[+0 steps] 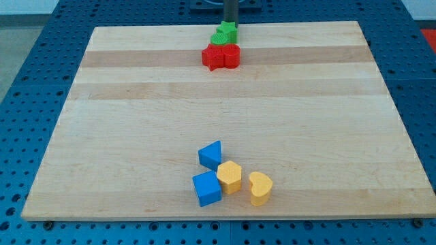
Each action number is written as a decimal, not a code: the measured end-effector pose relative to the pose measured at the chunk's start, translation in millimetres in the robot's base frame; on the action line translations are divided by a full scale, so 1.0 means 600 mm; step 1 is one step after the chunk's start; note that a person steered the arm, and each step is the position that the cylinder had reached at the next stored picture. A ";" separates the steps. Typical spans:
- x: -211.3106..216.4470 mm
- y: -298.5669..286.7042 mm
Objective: Slide the green star to the top right
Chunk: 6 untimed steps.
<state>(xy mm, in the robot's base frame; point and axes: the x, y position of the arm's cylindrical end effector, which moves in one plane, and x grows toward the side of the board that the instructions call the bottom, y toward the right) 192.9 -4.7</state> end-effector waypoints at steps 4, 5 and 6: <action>0.029 -0.041; 0.033 0.021; 0.033 0.100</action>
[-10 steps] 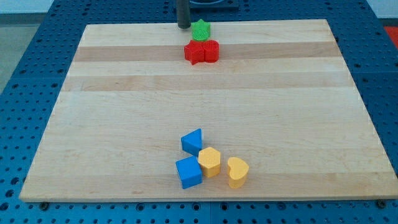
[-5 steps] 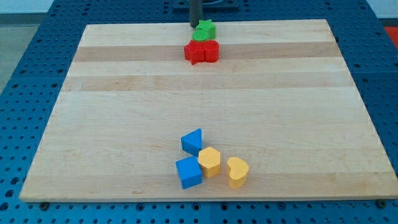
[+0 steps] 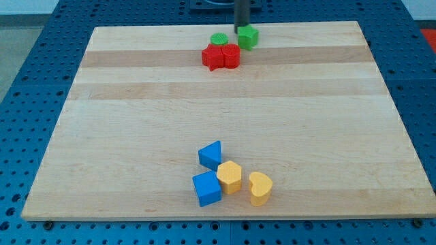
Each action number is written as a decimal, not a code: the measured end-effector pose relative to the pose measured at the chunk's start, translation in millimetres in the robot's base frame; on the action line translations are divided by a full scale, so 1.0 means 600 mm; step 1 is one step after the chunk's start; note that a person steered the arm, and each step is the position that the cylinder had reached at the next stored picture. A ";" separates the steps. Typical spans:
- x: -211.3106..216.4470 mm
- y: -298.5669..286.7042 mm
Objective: Slide the green star to the top right
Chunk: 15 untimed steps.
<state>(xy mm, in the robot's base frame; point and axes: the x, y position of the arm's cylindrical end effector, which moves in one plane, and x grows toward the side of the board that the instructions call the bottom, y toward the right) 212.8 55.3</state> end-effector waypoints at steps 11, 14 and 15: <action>0.078 -0.051; 0.078 0.122; 0.078 0.191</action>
<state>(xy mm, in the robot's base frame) 259.6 169.6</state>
